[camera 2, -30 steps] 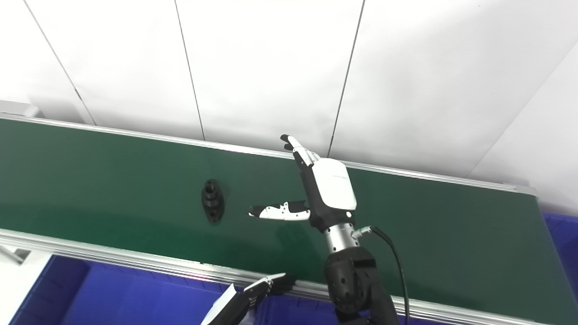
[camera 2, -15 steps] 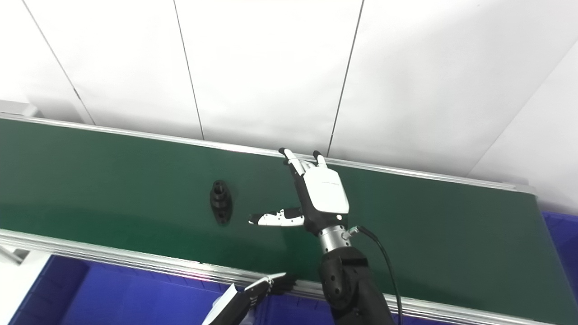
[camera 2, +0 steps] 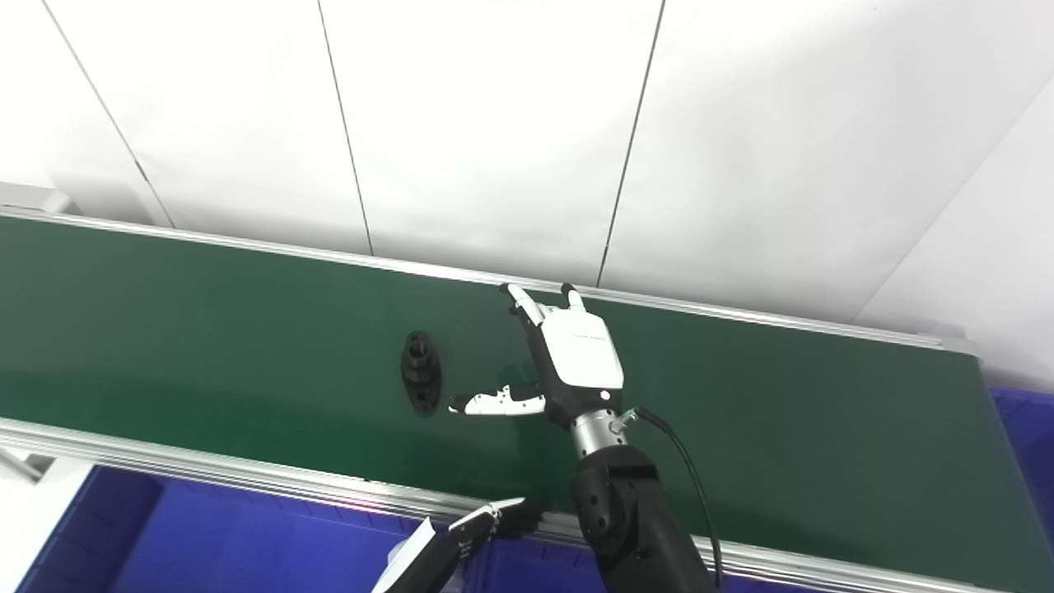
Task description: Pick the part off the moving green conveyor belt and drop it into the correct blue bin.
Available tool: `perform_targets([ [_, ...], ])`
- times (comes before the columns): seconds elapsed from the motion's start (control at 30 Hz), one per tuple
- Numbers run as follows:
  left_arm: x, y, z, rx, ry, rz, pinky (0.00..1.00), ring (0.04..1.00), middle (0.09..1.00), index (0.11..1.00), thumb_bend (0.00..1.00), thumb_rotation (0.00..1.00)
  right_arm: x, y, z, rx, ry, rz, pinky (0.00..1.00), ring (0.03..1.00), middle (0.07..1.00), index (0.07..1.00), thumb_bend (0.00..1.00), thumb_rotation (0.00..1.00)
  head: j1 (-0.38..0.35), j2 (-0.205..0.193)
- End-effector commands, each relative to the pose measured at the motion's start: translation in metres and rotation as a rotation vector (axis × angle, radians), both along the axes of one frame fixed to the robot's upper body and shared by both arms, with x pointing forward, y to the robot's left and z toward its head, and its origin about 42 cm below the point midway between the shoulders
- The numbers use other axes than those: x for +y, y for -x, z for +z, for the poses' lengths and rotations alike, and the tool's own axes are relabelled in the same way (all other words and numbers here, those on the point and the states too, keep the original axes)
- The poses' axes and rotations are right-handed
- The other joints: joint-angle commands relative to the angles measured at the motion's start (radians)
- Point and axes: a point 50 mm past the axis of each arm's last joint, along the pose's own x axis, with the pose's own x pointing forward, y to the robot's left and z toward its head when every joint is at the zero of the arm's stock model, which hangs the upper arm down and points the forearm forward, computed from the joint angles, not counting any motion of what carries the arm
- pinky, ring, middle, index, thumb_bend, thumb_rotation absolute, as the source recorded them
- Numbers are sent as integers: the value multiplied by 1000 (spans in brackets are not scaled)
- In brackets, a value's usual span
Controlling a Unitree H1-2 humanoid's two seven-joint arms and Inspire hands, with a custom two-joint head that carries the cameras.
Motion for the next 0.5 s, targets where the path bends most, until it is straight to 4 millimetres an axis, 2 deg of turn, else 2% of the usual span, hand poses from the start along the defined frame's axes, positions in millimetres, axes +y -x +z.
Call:
perform_targets([
  [0.0, -5, -4, 8, -50, 35, 5, 825, 827, 842, 823, 995, 820, 14, -8, 24, -68, -39, -5, 999, 777, 788, 906, 1000, 751, 1, 1],
  [0.47, -7, -2, 10, -56, 35, 1, 834, 829, 845, 830, 1000, 827, 31, 3, 22, -30, -43, 12, 1000, 791, 798, 898, 1000, 725, 7, 6],
])
